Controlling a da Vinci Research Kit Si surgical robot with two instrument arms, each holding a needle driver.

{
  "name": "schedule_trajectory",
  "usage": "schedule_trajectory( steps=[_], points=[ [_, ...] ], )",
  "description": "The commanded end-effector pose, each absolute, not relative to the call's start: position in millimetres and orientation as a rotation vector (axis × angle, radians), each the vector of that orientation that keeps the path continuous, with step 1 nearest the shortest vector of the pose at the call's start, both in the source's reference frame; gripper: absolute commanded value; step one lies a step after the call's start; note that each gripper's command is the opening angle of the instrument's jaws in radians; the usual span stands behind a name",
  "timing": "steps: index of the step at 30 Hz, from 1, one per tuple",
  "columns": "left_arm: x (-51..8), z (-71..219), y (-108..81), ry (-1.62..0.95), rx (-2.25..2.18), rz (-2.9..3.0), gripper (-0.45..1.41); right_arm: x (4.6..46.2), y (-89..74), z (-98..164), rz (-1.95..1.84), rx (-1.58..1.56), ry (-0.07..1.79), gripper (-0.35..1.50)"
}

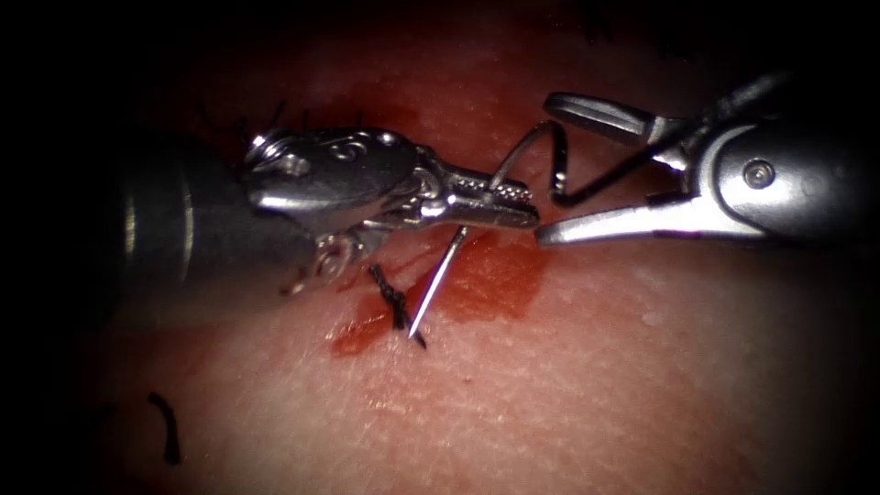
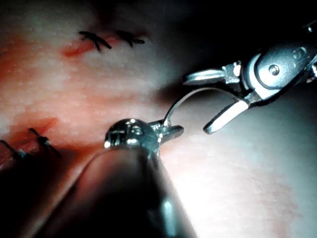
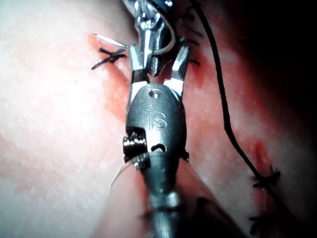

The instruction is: Wound Closure

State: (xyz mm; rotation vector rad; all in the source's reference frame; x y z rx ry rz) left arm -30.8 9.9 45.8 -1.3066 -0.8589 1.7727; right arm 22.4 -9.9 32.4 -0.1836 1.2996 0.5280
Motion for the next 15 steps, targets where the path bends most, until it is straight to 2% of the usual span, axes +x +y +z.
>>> schedule_trajectory(
  steps=[1,4,15],
  points=[
    [-31.5,46.4,9.7,-0.869,-1.319,1.756,-0.45,23.2,-10.1,33.2,0.558,-0.193,1.318,1.14],
    [-31.7,46.3,9.4,-0.882,-1.359,1.692,-0.45,23.1,-9.8,33.3,0.631,-0.200,1.326,1.03],
    [-32.3,46.1,8.4,-0.901,-1.420,1.633,-0.45,24.3,-9.1,33.8,0.669,-0.195,1.316,0.99]
  ],
)
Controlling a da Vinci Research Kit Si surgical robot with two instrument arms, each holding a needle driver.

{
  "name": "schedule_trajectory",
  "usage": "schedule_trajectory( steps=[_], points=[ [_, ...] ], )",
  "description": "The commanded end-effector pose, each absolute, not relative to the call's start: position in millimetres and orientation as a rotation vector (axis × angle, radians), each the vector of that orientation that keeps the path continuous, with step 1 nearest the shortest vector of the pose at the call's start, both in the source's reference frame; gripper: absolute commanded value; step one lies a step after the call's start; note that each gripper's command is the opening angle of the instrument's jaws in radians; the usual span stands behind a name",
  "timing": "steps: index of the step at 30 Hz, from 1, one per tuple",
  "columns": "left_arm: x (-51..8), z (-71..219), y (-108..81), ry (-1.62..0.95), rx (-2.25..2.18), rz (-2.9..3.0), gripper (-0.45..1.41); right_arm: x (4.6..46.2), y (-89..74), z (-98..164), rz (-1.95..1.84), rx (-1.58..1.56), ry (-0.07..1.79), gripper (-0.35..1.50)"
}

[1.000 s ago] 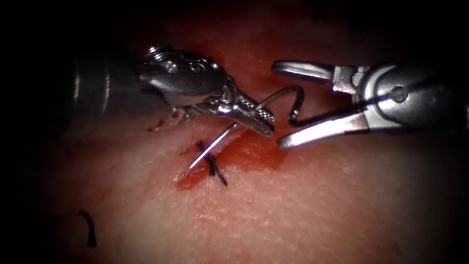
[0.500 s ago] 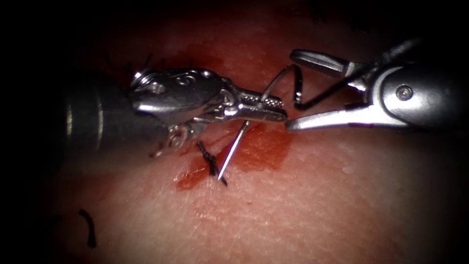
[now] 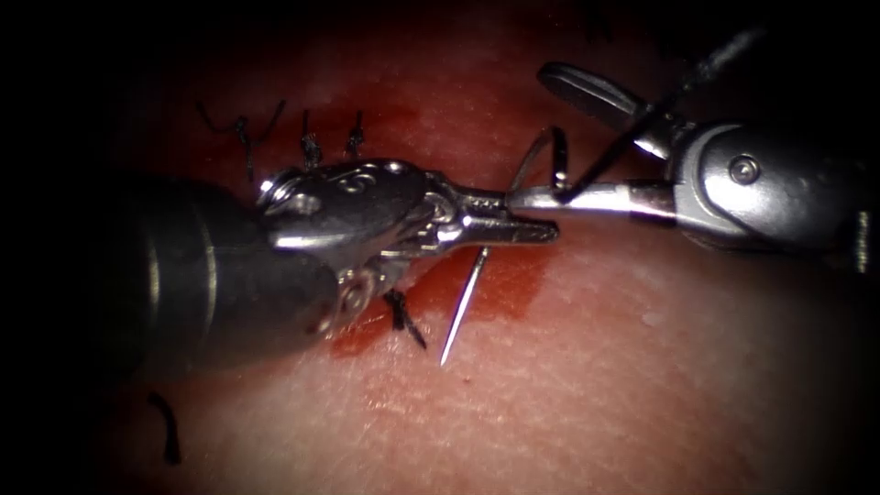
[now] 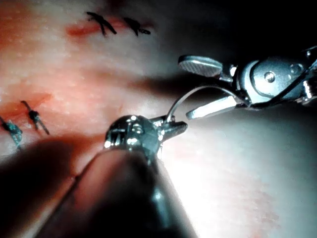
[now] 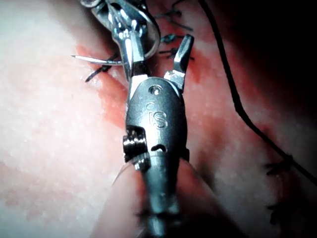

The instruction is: Wound Closure

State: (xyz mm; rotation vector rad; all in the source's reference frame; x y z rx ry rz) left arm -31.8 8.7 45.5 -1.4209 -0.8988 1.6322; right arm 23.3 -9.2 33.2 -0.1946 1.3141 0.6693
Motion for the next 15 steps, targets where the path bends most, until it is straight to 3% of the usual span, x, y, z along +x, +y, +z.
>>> schedule_trajectory(
  steps=[1,5,7,8,9,10,11,12,15],
  points=[
    [-32.3,46.0,8.4,-0.901,-1.422,1.630,-0.45,24.4,-9.0,33.9,0.669,-0.195,1.317,0.96],
    [-32.3,46.0,8.4,-0.899,-1.427,1.625,-0.45,25.1,-8.9,34.1,0.667,-0.196,1.322,0.86],
    [-32.3,46.0,8.3,-0.898,-1.430,1.623,-0.45,25.4,-9.0,34.2,0.666,-0.198,1.324,0.72],
    [-32.4,46.0,8.3,-0.897,-1.430,1.623,-0.45,25.5,-9.1,34.2,0.664,-0.197,1.326,0.61],
    [-32.4,46.0,8.3,-0.897,-1.430,1.623,-0.45,25.7,-9.2,34.3,0.661,-0.198,1.329,0.36],
    [-32.4,46.0,8.3,-0.897,-1.430,1.623,-0.45,25.9,-9.5,34.5,0.656,-0.199,1.334,-0.20],
    [-32.4,46.0,8.3,-0.897,-1.430,1.623,-0.45,25.9,-9.5,34.5,0.656,-0.199,1.334,-0.20],
    [-32.4,46.0,8.3,-0.897,-1.430,1.623,-0.45,26.0,-9.7,34.6,0.653,-0.200,1.336,-0.35],
    [-32.4,46.0,8.1,-0.896,-1.431,1.624,-0.45,26.2,-9.8,34.7,0.658,-0.210,1.343,-0.35]
  ],
)
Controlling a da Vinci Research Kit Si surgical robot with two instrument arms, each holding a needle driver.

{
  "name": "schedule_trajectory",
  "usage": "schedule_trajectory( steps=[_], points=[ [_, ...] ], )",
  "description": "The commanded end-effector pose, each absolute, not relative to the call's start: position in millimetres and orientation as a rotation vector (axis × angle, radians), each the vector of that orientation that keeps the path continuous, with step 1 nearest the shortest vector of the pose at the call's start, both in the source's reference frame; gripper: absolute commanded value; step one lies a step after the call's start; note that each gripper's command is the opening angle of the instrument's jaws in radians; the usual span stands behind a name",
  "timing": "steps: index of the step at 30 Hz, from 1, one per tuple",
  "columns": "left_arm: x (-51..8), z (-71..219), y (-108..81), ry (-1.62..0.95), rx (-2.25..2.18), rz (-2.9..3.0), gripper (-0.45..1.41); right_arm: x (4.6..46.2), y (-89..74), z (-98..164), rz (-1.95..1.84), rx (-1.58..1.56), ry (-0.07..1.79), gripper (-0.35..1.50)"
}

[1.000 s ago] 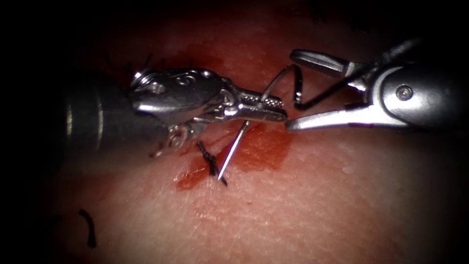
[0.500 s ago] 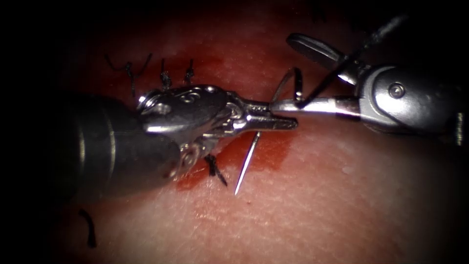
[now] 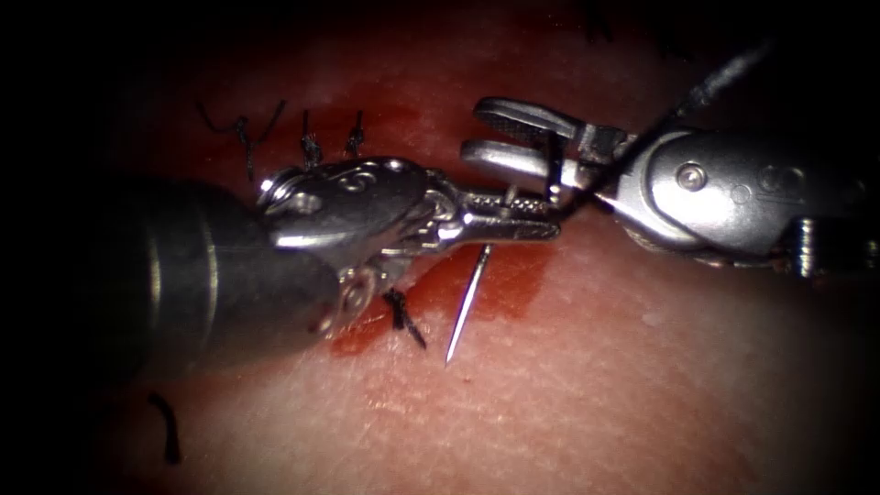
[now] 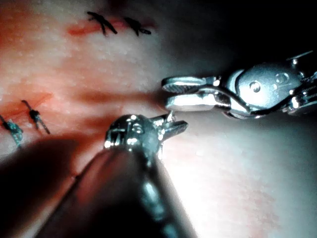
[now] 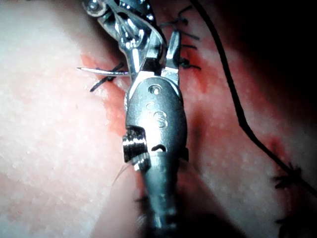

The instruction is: Wound Closure

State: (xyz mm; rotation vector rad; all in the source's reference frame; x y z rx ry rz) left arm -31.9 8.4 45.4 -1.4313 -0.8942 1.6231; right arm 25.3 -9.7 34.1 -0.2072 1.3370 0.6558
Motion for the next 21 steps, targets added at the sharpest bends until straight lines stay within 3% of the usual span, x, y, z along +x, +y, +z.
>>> schedule_trajectory(
  steps=[1,8,10,11,12,16,18,21],
  points=[
    [-32.5,46.1,8.1,-0.895,-1.431,1.625,-0.45,26.1,-9.8,34.7,0.664,-0.217,1.351,-0.35],
    [-32.4,46.1,7.5,-0.901,-1.436,1.630,-0.45,25.7,-9.6,34.5,0.682,-0.234,1.375,-0.35],
    [-32.3,46.0,7.4,-0.918,-1.408,1.615,0.42,25.4,-9.5,34.6,0.674,-0.225,1.364,-0.35],
    [-32.2,46.0,7.3,-0.888,-1.382,1.619,0.99,25.3,-9.4,34.7,0.669,-0.219,1.366,-0.35],
    [-32.2,46.0,7.3,-0.850,-1.362,1.624,1.18,25.2,-9.3,34.8,0.654,-0.202,1.372,-0.35],
    [-31.8,45.9,6.7,-0.800,-1.319,1.660,1.24,25.0,-8.9,35.2,0.610,-0.153,1.377,-0.35],
    [-31.5,45.6,6.0,-0.778,-1.296,1.711,1.38,24.9,-8.6,35.5,0.579,-0.117,1.386,-0.35],
    [-30.7,44.5,3.9,-0.658,-1.258,1.865,1.36,24.6,-7.6,36.2,0.479,0.011,1.465,-0.35]
  ],
)
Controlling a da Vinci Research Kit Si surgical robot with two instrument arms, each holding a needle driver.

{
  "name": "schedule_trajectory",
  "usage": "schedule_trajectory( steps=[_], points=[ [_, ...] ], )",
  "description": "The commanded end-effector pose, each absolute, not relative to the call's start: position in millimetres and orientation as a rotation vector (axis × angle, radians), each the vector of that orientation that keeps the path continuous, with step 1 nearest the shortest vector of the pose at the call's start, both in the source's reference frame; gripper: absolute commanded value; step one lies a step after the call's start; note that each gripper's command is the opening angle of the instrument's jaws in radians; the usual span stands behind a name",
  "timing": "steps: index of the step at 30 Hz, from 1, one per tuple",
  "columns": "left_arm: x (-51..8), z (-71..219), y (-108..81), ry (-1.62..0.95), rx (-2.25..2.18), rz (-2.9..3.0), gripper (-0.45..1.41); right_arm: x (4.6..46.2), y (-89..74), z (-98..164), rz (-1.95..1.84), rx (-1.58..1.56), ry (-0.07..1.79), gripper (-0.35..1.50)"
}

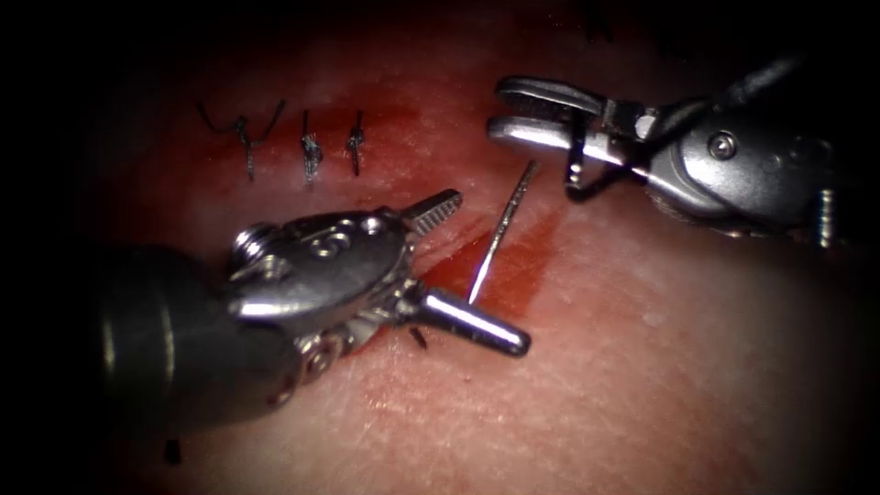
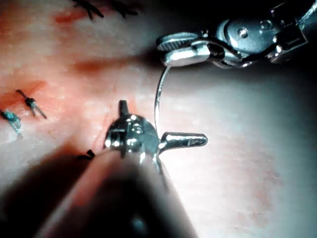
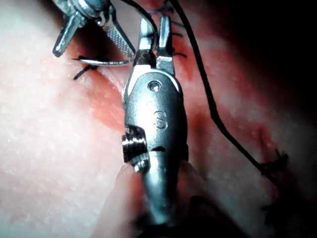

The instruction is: Wound Closure

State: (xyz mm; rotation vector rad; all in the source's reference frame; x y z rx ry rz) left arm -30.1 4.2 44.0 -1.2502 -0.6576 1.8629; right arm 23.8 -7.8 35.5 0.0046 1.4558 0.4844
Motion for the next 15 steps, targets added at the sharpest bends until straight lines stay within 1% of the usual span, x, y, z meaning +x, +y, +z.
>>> schedule_trajectory(
  steps=[1,2,4,11,12,14,15],
  points=[
    [-30.6,44.4,3.5,-0.632,-1.257,1.887,1.33,24.6,-7.4,36.4,0.462,0.031,1.478,-0.35],
    [-30.5,44.2,2.9,-0.595,-1.264,1.922,1.28,24.6,-7.2,36.6,0.446,0.049,1.486,-0.35],
    [-30.5,44.0,1.9,-0.545,-1.260,1.973,1.24,24.7,-6.8,36.9,0.402,0.099,1.513,-0.35],
    [-31.6,43.7,-1.1,-0.457,-1.178,2.090,1.23,25.0,-5.2,38.1,0.268,0.175,1.541,-0.35],
    [-32.1,43.8,-1.6,-0.432,-1.165,2.107,1.14,25.3,-4.8,38.6,0.216,0.177,1.550,-0.35],
    [-33.4,44.3,-2.2,-0.406,-1.160,2.122,1.04,25.8,-4.4,39.2,0.134,0.176,1.567,-0.35],
    [-33.4,44.3,-2.2,-0.406,-1.160,2.122,1.04,25.8,-4.4,39.2,0.134,0.176,1.567,-0.35]
  ],
)
